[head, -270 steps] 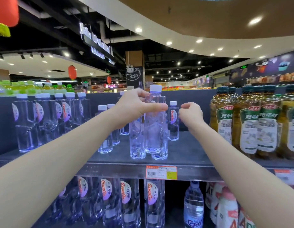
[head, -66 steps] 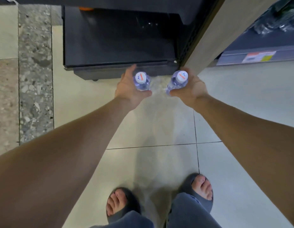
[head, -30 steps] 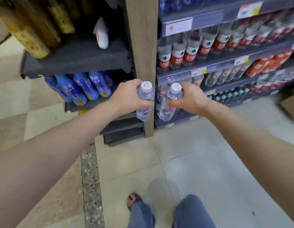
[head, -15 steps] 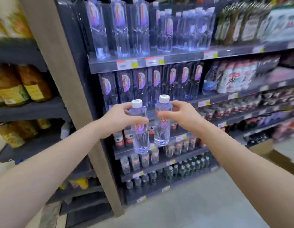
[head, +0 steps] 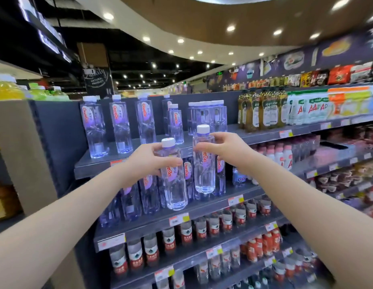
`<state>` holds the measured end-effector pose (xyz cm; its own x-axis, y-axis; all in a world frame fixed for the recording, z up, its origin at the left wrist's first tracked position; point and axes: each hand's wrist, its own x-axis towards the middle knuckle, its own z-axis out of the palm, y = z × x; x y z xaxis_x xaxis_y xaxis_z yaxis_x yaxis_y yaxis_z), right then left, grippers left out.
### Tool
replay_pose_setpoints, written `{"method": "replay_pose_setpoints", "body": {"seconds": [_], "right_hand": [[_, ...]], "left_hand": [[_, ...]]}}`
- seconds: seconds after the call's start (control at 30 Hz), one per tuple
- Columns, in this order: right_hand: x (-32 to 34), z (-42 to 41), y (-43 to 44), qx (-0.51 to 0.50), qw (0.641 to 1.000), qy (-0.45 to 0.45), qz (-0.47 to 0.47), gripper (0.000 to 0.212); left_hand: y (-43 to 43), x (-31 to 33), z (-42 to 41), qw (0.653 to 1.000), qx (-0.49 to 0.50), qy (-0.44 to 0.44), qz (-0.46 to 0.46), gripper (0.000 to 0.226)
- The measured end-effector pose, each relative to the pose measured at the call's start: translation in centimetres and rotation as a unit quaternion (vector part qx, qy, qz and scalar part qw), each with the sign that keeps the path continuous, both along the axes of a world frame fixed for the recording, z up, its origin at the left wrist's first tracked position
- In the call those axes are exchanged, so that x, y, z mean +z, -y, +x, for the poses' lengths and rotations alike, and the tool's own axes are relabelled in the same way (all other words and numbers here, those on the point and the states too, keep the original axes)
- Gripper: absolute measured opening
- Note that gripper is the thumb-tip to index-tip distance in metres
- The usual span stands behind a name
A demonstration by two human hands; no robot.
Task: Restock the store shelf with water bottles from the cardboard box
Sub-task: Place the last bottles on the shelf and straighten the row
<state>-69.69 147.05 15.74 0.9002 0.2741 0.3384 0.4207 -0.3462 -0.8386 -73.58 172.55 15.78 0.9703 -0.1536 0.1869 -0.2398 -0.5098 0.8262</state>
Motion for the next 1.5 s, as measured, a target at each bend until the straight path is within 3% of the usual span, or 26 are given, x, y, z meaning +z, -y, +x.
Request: {"method": "replay_pose_setpoints", "body": {"seconds": [0.07,0.17,0.27,0.33,0.43,0.5,0.53,0.6,0.63,0.9,1.07,1.2,1.33,1.4,1.5], "right_hand": [[0.8,2.3,0.8,-0.007,1.0,0.012,-0.003,0.055],[1.6,6.2,2.0,-0.015,0.999,0.029,-0.001,0.071],[3.1,10.0,3.7,-0.003,1.0,0.03,0.001,0.044],[4.3,12.6,5.0,0.003,0.999,0.041,-0.007,0.039],[6.1,16.5,6.5,0.001,0.998,0.057,-0.011,0.041],[7.0,18.6,7.3,0.005,0.998,0.065,-0.01,0.042],[7.3,19.6,7.7,0.008,0.997,0.07,-0.011,0.045],[7.6,21.3,8.5,0.016,0.997,0.078,-0.006,0.049],[7.7,22.1,9.0,0.022,0.997,0.079,-0.002,0.049],[7.8,29.0,14.0,0.084,0.992,0.086,0.031,0.036],[8.5,32.9,17.4,0.124,0.989,0.08,0.023,0.041],[8.6,36.2,19.2,0.145,0.985,0.095,0.013,0.05],[8.1,39.9,19.3,0.151,0.984,0.094,0.001,0.076],[7.4,41.6,19.1,0.157,0.984,0.086,0.009,0.079],[6.4,43.8,18.3,0.161,0.984,0.068,0.034,0.058]], "left_hand": [[0.7,1.1,2.2,1.0,-0.002,0.011,0.018,0.055],[1.7,2.8,6.1,0.999,0.013,0.035,0.038,0.105],[2.9,4.5,9.6,0.997,0.031,0.064,0.026,0.118],[3.7,5.4,12.0,0.997,0.038,0.072,0.015,0.121],[5.5,7.2,15.1,0.997,0.031,0.07,0.011,0.116],[7.3,8.4,16.5,0.997,0.026,0.07,-0.002,0.1],[8.2,8.8,17.2,0.997,0.025,0.069,-0.003,0.084],[9.9,9.4,18.4,0.997,0.035,0.065,0.011,0.031],[10.7,9.6,18.9,0.997,0.036,0.062,0.015,0.023],[16.7,9.9,23.2,0.996,0.061,0.065,0.015,0.015],[20.5,10.4,25.4,0.99,0.119,0.068,0.043,0.032],[22.6,10.6,26.9,0.982,0.172,0.069,0.03,0.061],[24.7,10.5,27.2,0.974,0.216,0.068,0.028,0.039],[25.6,10.4,27.2,0.972,0.226,0.063,0.027,0.03],[25.9,10.0,27.1,0.969,0.241,0.053,0.034,0.071]]}}
